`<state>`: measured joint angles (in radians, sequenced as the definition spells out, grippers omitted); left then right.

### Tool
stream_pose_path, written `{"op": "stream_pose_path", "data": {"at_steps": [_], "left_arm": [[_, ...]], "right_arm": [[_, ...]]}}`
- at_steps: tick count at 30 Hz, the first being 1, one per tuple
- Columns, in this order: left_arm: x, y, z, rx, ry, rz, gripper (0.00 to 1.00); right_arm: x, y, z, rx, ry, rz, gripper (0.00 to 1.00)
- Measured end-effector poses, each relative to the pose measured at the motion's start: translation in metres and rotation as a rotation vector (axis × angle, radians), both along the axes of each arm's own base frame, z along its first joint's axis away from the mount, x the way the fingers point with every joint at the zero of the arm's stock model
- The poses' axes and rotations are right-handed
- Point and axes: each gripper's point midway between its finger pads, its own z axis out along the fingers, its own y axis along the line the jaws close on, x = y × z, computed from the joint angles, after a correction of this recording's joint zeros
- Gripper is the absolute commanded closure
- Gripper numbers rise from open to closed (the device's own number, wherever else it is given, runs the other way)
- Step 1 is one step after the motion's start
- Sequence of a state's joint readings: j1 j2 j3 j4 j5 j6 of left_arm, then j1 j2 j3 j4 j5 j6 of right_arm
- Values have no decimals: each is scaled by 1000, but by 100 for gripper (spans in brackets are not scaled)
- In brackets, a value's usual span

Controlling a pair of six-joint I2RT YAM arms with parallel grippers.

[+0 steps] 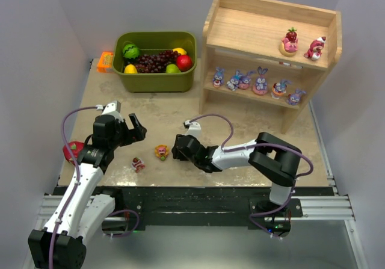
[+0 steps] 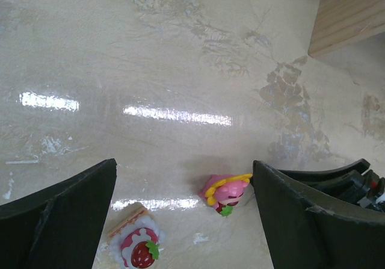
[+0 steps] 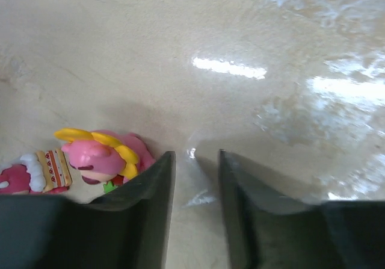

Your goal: Place and organize the plastic toys onto the shelf

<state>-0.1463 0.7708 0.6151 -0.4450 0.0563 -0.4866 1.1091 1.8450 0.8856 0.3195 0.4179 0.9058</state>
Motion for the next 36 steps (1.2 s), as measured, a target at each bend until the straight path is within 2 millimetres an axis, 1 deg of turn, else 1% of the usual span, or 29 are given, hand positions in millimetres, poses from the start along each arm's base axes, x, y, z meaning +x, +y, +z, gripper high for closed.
{"op": "stream_pose_path", "data": {"at_steps": [1, 2, 4, 5, 7, 8, 10, 12, 14, 15, 17, 20, 24, 27, 31, 36], "left_arm": [[0, 0, 0, 0, 0, 0, 0], [0, 0, 0, 0, 0, 0, 1], [0, 0, 0, 0, 0, 0, 0], [0, 0, 0, -1, 0, 0, 1], [0, 0, 0, -1, -1, 0, 0], [0, 0, 0, 0, 0, 0, 0], [0, 0, 0, 0, 0, 0, 1], [0, 0, 0, 0, 0, 1, 1], [0, 1, 0, 2, -3, 4, 0], [0, 2, 1, 4, -6, 8, 0], [0, 3, 4, 6, -19, 14, 0], [-1, 4, 11, 6, -48, 21, 1], [-1, 5, 12, 7, -54, 24, 0], [-1, 5, 12, 8, -51, 23, 1], [-1, 5, 12, 8, -51, 24, 1], [-1, 5, 12, 8, -51, 24, 1]], "right_arm": [[-1, -5, 3, -22, -3, 2, 46], [-3, -8, 6, -39, -9, 9, 41], [-8, -13, 16, -76, -30, 29, 33], [-13, -14, 21, -105, -48, 42, 25], [-23, -10, 29, -142, -76, 72, 18], [-29, -5, 33, -171, -95, 90, 14], [-41, 11, 42, -208, -127, 124, 11], [-50, 30, 48, -228, -154, 150, 9], [-58, 45, 46, -251, -165, 172, 6], [-59, 49, 42, -262, -165, 179, 5], [-59, 52, 31, -300, -164, 181, 3], [-54, 44, 11, -385, -157, 175, 1], [-46, 39, -5, -473, -166, 157, 2], [-42, 43, -5, -477, -178, 153, 4], [-34, 51, -5, -464, -188, 133, 12], [-21, 54, -6, -445, -186, 104, 23]]}}
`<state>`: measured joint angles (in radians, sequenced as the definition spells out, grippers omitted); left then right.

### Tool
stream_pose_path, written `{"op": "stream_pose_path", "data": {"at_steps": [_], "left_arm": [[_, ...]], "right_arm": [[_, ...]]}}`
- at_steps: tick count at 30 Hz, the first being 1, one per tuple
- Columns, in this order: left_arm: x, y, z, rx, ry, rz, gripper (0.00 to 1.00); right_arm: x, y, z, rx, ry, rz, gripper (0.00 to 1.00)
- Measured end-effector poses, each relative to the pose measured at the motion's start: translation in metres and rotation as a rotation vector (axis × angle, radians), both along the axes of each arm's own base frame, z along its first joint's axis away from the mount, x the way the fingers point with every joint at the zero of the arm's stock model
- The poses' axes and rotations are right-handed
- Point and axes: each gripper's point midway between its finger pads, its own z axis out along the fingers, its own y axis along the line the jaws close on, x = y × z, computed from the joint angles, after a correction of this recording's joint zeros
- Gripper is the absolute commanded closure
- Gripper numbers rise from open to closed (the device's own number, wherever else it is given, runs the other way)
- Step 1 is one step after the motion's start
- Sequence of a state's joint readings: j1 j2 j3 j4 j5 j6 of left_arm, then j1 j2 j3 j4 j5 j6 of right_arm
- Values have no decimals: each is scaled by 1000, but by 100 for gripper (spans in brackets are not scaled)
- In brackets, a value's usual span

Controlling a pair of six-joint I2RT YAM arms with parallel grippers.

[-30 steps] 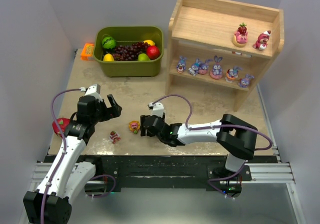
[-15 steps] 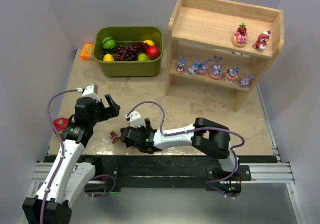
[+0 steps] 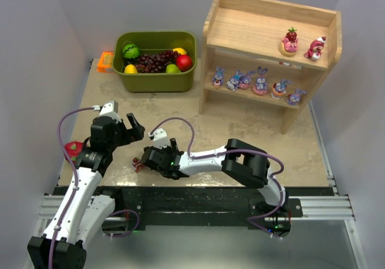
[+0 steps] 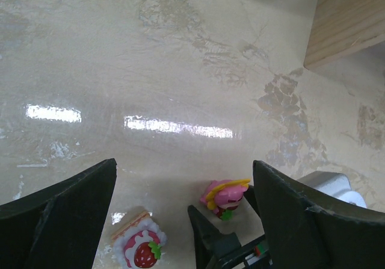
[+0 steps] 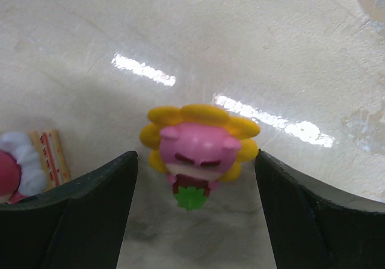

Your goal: Place and organize the plastic toys onto the shelf

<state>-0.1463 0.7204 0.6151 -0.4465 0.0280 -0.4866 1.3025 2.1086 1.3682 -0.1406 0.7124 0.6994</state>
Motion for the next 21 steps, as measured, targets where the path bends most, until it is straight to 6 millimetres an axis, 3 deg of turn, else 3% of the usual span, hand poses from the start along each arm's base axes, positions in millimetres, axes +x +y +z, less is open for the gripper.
{"op": "stream_pose_path", "data": {"at_steps": [6, 9, 13, 16, 21], "left_arm": [[0, 0, 0, 0, 0, 0, 1], [0, 0, 0, 0, 0, 0, 1], [0, 0, 0, 0, 0, 0, 0], [0, 0, 0, 0, 0, 0, 0], [0, 0, 0, 0, 0, 0, 0]], "right_arm": [[10, -3, 0, 7, 0, -29, 38], [10, -3, 0, 6, -2, -28, 55], [10, -2, 0, 6, -4, -24, 86], [10, -3, 1, 5, -4, -24, 100], [11, -16, 10, -41, -10, -32, 100]]}}
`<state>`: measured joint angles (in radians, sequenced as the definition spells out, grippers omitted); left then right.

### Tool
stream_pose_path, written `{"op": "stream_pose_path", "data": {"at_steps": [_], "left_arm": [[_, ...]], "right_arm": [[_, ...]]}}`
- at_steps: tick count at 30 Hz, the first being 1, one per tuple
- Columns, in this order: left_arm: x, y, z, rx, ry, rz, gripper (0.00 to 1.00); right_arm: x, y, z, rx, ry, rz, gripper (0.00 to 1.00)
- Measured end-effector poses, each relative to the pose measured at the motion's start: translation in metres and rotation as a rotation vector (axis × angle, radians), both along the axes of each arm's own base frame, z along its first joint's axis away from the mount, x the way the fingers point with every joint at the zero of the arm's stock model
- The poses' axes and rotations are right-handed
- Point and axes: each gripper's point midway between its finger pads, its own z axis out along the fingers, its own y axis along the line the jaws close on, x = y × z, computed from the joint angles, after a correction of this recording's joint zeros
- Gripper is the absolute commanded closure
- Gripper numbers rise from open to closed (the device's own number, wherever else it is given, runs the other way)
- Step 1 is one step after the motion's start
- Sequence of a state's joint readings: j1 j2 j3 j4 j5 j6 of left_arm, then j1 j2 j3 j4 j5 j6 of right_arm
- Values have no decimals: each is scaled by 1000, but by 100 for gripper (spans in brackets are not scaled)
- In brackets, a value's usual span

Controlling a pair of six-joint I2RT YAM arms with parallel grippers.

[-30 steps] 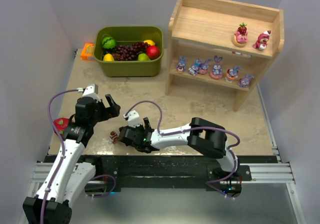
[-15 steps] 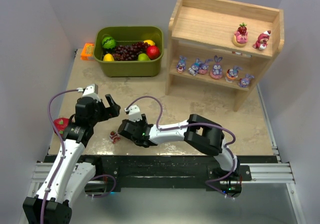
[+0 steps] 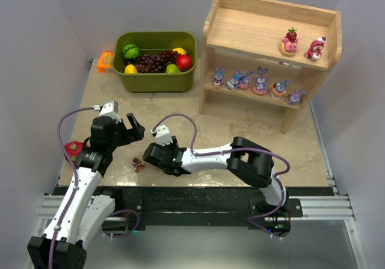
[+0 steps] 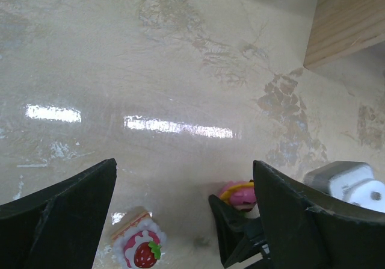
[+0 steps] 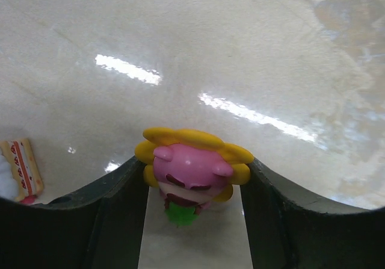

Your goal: Place and organize the plastic toys onto the shelf

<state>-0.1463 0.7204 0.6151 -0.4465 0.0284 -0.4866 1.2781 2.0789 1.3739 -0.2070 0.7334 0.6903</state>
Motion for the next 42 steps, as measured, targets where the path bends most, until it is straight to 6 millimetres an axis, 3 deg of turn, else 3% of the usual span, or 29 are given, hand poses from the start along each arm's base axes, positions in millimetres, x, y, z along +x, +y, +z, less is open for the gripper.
{"op": "stream_pose_path", "data": {"at_steps": [3, 5, 10, 13, 17, 22, 29, 33, 38, 42], "left_arm": [[0, 0, 0, 0, 0, 0, 0], [0, 0, 0, 0, 0, 0, 1], [0, 0, 0, 0, 0, -1, 0], [0, 0, 0, -1, 0, -1, 1], [0, 0, 0, -1, 2, -2, 0], [0, -1, -2, -2, 7, -5, 0], [0, -2, -1, -4, 7, -9, 0], [0, -2, -1, -6, 7, -12, 0], [0, -3, -1, -8, 7, -15, 1], [-1, -3, 0, -8, 3, -14, 1]], "right_arm": [[6, -17, 29, -11, 1, -11, 100], [17, -33, 63, 12, 2, -28, 100], [71, -92, 187, 132, -90, -155, 100], [92, -131, 257, 195, -164, -227, 100], [100, -182, 342, 249, -268, -296, 100], [95, -229, 404, 271, -361, -362, 100], [92, -281, 456, 252, -449, -446, 100], [98, -306, 472, 230, -483, -500, 100], [125, -326, 460, 151, -469, -558, 100], [149, -325, 438, 89, -421, -563, 100]]}}
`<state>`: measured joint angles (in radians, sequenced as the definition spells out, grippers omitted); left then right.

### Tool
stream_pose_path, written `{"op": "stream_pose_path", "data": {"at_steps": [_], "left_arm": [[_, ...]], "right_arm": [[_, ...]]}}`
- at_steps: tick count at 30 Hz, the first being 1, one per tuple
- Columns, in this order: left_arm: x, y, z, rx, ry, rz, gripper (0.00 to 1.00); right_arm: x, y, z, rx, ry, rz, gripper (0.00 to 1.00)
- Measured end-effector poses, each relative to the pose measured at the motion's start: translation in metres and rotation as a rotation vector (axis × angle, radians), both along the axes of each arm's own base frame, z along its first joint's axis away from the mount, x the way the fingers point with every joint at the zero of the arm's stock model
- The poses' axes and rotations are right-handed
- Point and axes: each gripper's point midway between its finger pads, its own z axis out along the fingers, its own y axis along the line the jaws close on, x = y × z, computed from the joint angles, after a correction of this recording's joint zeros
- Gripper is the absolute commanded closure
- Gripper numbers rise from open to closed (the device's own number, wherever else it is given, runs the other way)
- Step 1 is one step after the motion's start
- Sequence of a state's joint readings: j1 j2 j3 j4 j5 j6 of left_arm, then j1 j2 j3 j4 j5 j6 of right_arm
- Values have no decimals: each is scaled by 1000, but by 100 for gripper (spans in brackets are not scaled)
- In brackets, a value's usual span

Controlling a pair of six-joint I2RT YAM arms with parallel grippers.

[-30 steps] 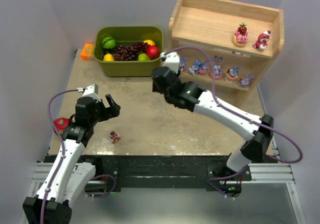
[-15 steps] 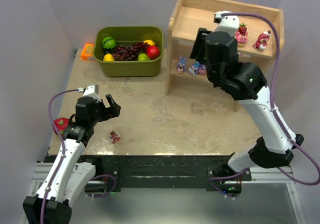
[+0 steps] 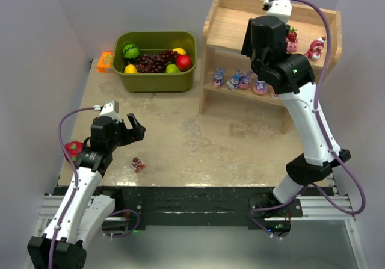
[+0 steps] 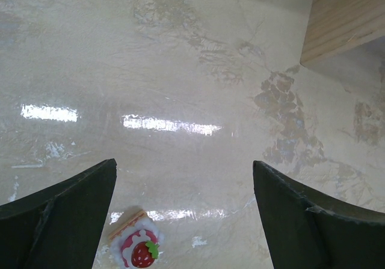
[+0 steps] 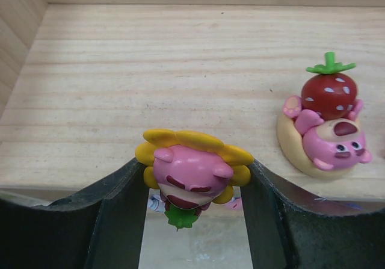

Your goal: Place and organize the plastic toys onto the shelf

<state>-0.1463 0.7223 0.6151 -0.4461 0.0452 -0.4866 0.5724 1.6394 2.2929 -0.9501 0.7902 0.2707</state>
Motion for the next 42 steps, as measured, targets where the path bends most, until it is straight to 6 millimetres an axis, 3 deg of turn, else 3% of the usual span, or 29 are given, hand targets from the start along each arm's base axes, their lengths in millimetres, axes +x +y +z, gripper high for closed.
{"op": "stream_pose_path", "data": {"at_steps": [3, 13, 22, 25, 29, 35, 38, 42], "left_arm": [[0, 0, 0, 0, -1, 0, 1], [0, 0, 0, -1, -1, -1, 0], [0, 0, 0, -1, -1, -1, 0], [0, 0, 0, -1, -1, -1, 1], [0, 0, 0, -1, -1, -1, 0], [0, 0, 0, -1, -1, -1, 0], [0, 0, 0, -1, -1, -1, 1], [0, 0, 0, -1, -1, -1, 0]], "right_arm": [[11, 6, -14, -23, 38, 10, 100], [15, -2, -7, -49, 31, 8, 100], [29, -9, -15, -77, 44, 23, 97], [32, -7, -15, -82, 35, 39, 86], [34, -7, -15, -86, 30, 44, 54], [36, -7, -15, -86, 25, 43, 24], [36, -8, -16, -88, 23, 41, 15], [32, -10, -16, -82, 6, 44, 11]]}}
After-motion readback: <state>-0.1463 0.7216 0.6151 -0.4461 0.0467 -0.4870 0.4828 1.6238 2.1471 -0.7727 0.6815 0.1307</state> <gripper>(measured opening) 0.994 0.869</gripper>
